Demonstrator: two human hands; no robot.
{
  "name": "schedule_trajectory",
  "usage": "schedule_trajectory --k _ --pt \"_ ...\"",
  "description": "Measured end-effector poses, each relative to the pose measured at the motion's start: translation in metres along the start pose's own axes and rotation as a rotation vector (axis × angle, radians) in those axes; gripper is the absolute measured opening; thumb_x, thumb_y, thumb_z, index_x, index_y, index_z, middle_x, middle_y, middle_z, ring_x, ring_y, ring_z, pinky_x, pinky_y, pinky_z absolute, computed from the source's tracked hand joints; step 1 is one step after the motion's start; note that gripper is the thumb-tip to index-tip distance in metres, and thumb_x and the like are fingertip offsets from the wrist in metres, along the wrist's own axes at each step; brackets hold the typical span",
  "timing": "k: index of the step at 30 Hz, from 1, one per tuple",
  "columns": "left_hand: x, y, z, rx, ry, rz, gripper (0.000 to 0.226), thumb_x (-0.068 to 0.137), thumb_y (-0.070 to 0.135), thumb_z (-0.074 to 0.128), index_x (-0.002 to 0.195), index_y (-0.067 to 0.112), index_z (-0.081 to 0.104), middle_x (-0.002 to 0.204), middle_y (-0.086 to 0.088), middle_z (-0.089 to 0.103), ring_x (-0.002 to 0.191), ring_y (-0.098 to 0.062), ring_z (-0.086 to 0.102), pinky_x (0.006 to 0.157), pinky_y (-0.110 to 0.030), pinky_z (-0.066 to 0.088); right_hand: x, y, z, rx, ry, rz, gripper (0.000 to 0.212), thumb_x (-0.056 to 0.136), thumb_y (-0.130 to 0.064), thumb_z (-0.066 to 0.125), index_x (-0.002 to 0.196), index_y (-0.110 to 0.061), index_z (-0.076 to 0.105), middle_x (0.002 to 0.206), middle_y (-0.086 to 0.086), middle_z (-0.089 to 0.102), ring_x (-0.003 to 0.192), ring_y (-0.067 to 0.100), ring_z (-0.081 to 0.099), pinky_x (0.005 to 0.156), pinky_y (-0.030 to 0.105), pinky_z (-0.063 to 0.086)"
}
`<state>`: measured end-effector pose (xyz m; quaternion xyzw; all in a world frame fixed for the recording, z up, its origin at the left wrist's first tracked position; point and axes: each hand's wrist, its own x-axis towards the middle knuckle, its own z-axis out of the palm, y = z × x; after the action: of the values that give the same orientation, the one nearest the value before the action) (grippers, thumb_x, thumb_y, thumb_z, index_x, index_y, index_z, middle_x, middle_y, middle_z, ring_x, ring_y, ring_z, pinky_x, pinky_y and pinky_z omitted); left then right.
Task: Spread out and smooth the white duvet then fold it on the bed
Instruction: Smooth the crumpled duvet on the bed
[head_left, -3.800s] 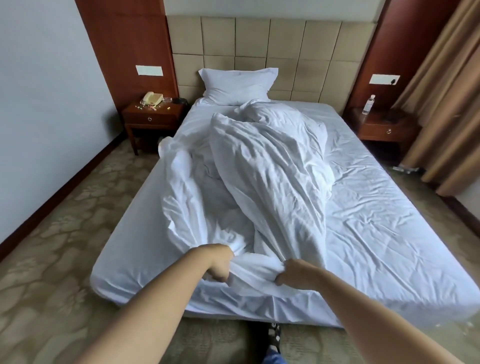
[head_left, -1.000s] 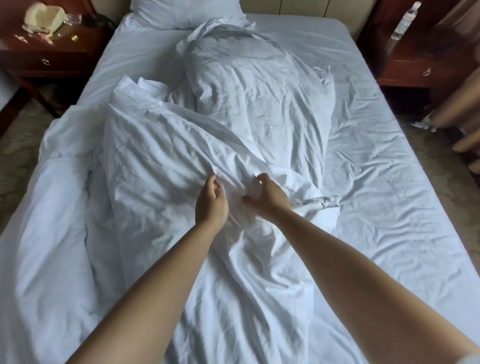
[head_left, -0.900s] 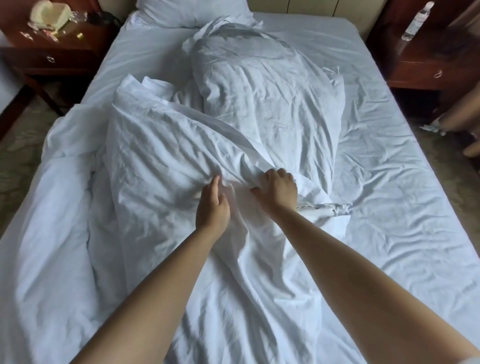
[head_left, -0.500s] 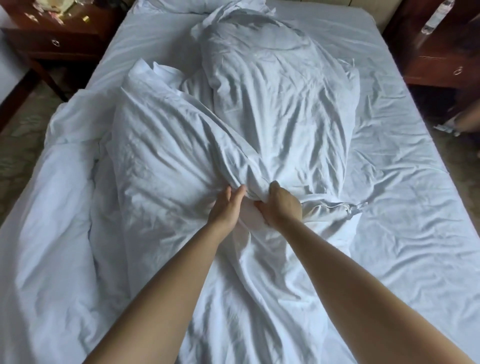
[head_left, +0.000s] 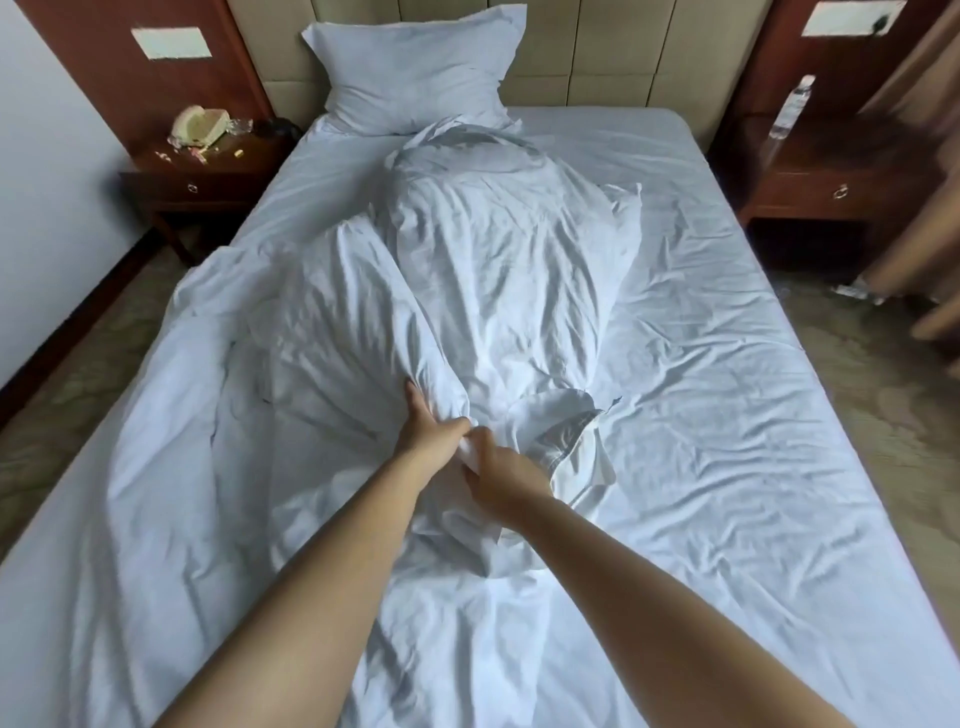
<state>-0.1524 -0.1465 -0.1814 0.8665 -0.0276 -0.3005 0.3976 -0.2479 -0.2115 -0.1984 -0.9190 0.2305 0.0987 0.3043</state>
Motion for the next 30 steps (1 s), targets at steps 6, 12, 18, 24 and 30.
schedule_trajectory --k 6,12,18,24,30 --pt "-0.112 0.012 0.054 0.137 -0.032 0.016 0.087 0.091 0.029 0.052 0.152 0.023 -0.009 0.158 -0.006 0.018 0.136 -0.029 0.035 0.104 -0.032 0.033 -0.109 0.058 -0.033 0.117 -0.110 0.094 0.035 0.088 -0.021 0.053 0.120 -0.006 0.050 0.121 0.013 0.059 0.111 0.030 0.057 0.082 0.030 0.043" --pt "-0.193 0.021 0.128 0.047 -0.058 0.004 0.091 0.088 0.044 0.055 0.153 0.021 -0.004 0.154 -0.011 0.028 0.132 -0.032 0.040 0.108 -0.041 0.036 -0.195 0.125 -0.067 0.134 -0.100 0.113 0.030 0.087 -0.017 0.052 0.114 -0.005 0.054 0.114 0.012 0.061 0.104 0.028 0.059 0.074 0.028 0.043" --pt "-0.209 0.013 0.175 0.157 -0.019 -0.032 0.102 0.075 0.042 0.066 0.152 0.021 0.003 0.139 -0.015 0.046 0.118 -0.035 0.053 0.096 -0.043 0.049 -0.224 0.168 -0.064 0.135 -0.177 0.140 0.026 0.084 -0.018 0.054 0.106 -0.004 0.060 0.094 0.009 0.059 0.088 0.026 0.060 0.066 0.028 0.040" --pt "-0.174 -0.013 0.212 0.132 -0.035 -0.134 0.090 0.060 0.020 0.060 0.142 0.011 0.025 0.124 -0.013 0.056 0.100 -0.033 0.061 0.074 -0.042 0.057 -0.225 0.198 -0.030 -0.033 -0.202 0.136 0.026 0.085 -0.007 0.050 0.109 -0.004 0.059 0.115 0.015 0.055 0.107 0.031 0.056 0.078 0.031 0.043" --pt "-0.157 -0.040 0.243 0.154 -0.046 -0.114 0.087 0.072 0.024 0.066 0.146 0.008 0.023 0.133 -0.015 0.054 0.116 -0.033 0.055 0.095 -0.039 0.048 -0.208 0.225 -0.025 -0.060 -0.355 0.166 0.030 0.086 -0.007 0.046 0.115 -0.009 0.052 0.116 0.011 0.057 0.109 0.030 0.056 0.085 0.032 0.045"
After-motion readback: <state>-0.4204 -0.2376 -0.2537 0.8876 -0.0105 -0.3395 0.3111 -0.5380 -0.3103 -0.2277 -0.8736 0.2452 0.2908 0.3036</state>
